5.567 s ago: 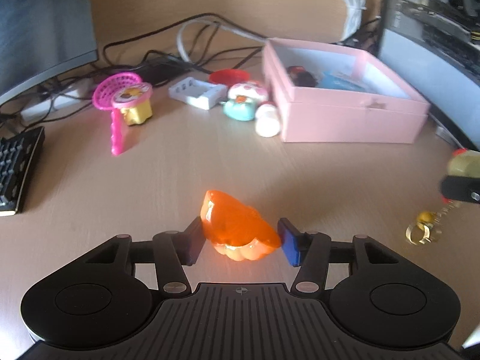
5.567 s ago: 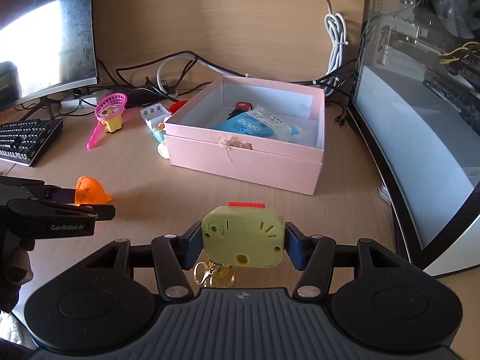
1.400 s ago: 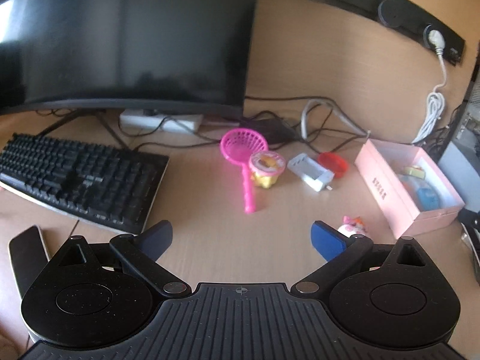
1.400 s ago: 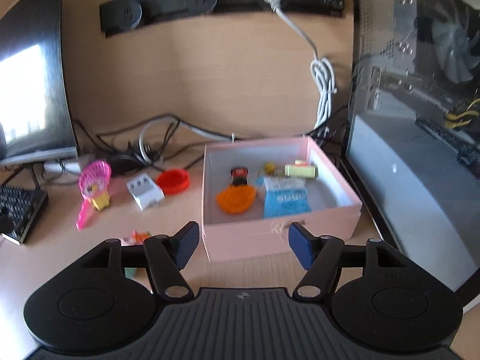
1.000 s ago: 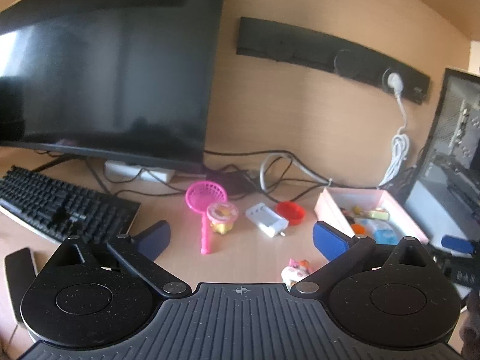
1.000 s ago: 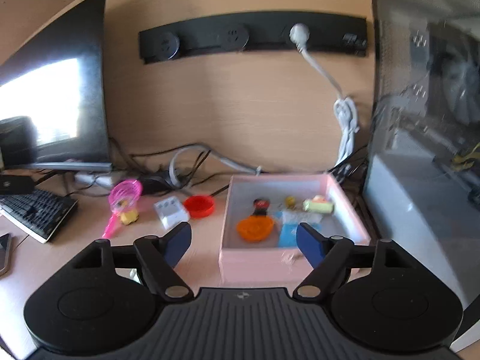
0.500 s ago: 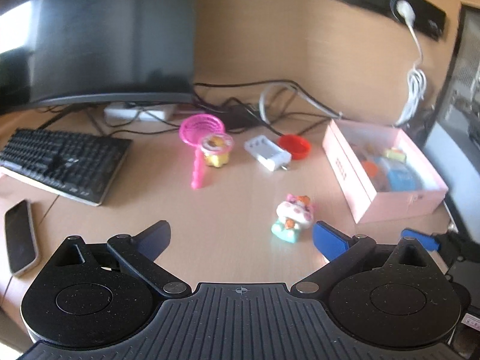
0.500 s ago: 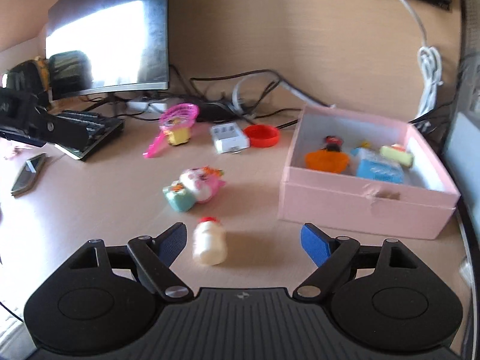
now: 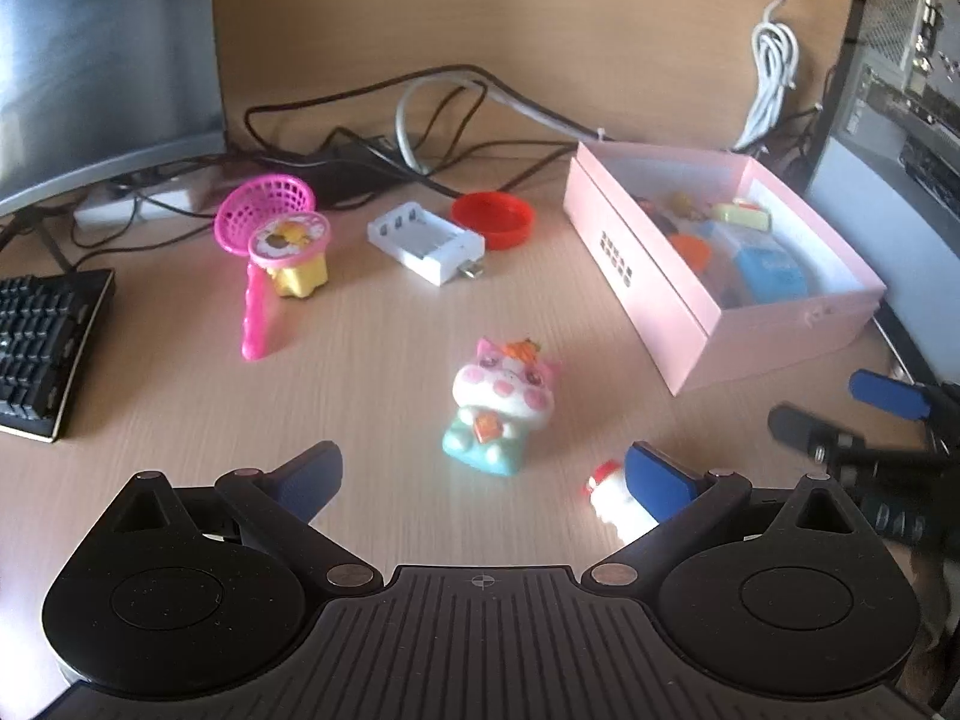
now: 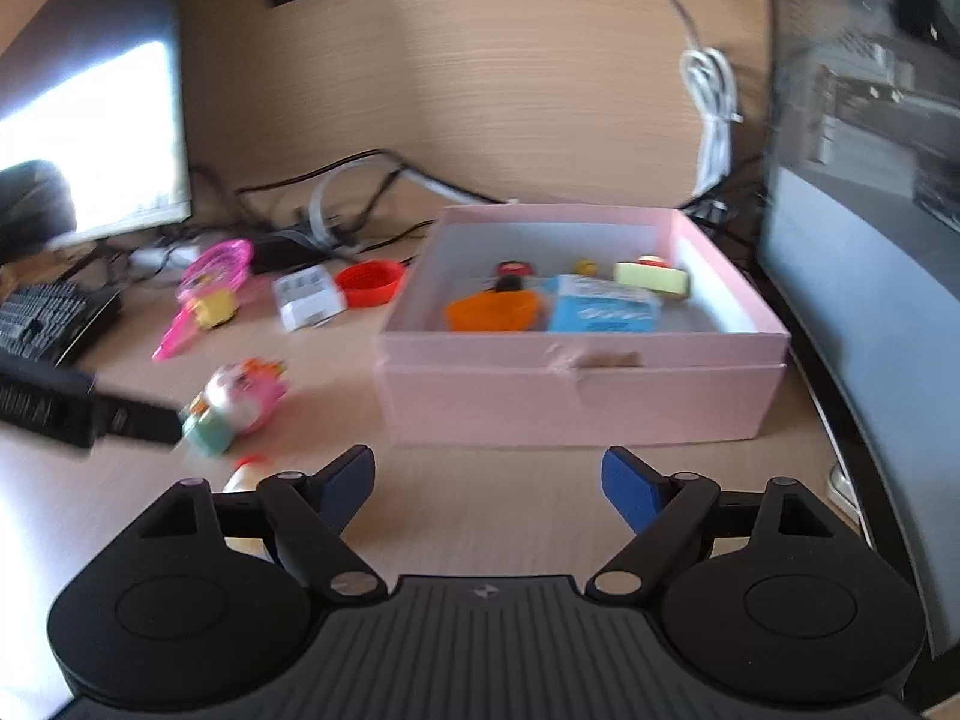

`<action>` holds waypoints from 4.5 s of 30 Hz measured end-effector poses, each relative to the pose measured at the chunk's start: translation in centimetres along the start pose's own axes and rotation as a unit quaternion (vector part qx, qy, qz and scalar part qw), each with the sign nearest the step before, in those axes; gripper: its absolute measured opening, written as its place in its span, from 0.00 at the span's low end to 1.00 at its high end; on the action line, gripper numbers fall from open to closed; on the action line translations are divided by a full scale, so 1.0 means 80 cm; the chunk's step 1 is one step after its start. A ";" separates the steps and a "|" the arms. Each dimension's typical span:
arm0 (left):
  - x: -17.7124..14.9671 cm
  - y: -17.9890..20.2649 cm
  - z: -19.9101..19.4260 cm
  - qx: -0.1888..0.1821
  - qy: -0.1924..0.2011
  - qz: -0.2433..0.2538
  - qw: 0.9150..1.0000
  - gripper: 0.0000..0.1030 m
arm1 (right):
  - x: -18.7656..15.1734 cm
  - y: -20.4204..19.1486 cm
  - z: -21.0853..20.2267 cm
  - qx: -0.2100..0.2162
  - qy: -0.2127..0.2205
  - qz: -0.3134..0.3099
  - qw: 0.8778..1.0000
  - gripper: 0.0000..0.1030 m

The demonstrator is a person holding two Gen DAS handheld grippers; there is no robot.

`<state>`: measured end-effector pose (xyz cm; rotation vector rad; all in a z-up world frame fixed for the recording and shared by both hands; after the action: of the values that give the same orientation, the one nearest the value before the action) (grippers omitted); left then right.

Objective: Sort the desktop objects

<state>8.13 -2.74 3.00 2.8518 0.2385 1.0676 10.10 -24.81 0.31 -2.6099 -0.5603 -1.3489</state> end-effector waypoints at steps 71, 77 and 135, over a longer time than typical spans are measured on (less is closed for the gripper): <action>0.156 0.131 -0.016 -0.113 0.138 0.095 0.979 0.81 | 0.170 0.081 -0.058 -0.082 0.087 -0.031 0.992 0.33; 0.074 0.060 0.011 -0.073 0.059 0.051 0.994 0.91 | 0.115 0.061 -0.027 -0.048 0.043 -0.037 0.997 0.45; -0.059 -0.155 -0.023 -0.004 -0.025 -0.112 0.993 0.98 | 0.097 -0.232 0.176 0.267 -0.262 -0.088 0.923 0.46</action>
<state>1.96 8.67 -0.36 2.7574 0.5340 0.9492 17.49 -1.56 -2.31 -2.4557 -1.0796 -0.4000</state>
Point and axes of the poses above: each gripper's, at about its wrist camera, not at the fingertips, and z roughly the way its jaws point, y to its right, x to its top, the point moved 6 cm from there along z, roughly the way its jaws point, and after that the axes turned 8 degrees about -z, right-handed, at the moved point
